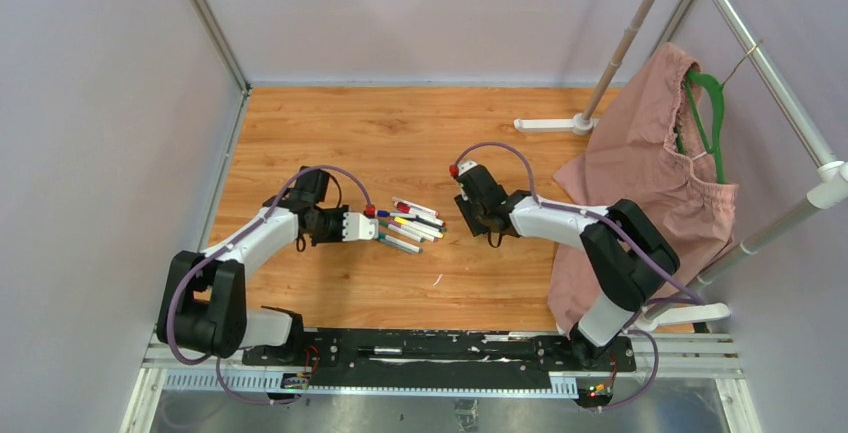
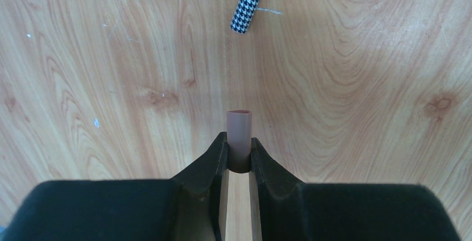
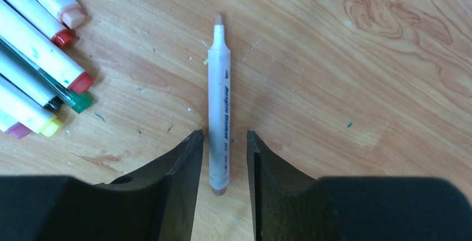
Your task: Open the pen caps
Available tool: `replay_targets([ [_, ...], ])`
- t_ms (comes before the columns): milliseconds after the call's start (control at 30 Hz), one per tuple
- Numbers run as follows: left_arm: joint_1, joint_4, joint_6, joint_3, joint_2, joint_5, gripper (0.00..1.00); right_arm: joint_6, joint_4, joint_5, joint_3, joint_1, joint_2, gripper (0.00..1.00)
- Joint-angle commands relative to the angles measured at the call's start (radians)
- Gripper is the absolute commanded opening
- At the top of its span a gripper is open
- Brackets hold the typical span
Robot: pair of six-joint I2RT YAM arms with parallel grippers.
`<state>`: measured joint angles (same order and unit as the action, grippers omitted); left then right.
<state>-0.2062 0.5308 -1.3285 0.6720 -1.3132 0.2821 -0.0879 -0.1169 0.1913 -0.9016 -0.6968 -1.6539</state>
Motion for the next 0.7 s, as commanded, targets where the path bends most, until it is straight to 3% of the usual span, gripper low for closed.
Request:
replay_targets([
  [0,-0.004,-0.023,0.012,-0.024,-0.017,-0.003,0.1,-0.003,-0.039,0.006,0.034,0.015,0.035,0.4],
  [100,-0.004,-0.024,0.012,-0.034,-0.02,-0.002,0.22,0.009,-0.052,0.008,0.02,0.033,0.066,0.37],
  [400,-0.004,0.003,0.005,-0.03,-0.027,0.015,0.37,0.083,-0.098,-0.11,-0.074,0.053,0.184,0.43],
  [500,-0.004,0.038,0.018,-0.002,-0.023,0.027,0.44,0.118,-0.099,-0.211,-0.13,0.048,0.165,0.48],
  [667,-0.001,0.128,0.074,0.087,0.018,0.064,0.46,0.154,-0.107,-0.319,-0.255,0.035,0.034,0.5],
])
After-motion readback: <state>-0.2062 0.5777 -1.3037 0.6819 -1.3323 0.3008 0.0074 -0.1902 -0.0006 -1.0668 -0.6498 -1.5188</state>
